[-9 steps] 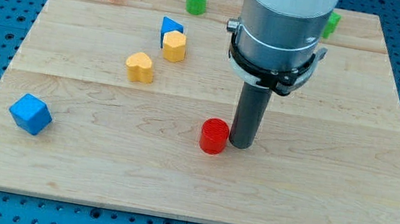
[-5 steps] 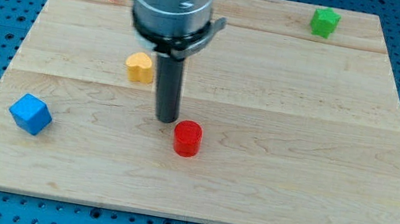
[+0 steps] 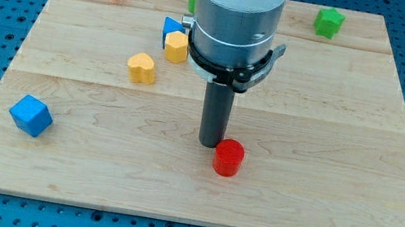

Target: Move the heart towards the right

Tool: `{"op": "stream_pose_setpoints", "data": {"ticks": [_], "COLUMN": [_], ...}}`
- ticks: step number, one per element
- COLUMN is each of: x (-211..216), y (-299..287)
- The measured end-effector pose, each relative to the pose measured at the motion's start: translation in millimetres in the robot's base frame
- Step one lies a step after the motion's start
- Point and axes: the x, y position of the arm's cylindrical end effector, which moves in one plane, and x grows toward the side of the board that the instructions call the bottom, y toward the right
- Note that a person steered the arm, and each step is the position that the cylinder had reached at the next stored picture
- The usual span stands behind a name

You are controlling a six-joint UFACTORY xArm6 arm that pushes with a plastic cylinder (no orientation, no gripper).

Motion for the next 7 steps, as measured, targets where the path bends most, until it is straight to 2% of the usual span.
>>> {"op": "stream_pose_setpoints", "data": {"ticks": [4, 7], "x": [-32.0, -35.2], "y": [0.0, -7.6]}}
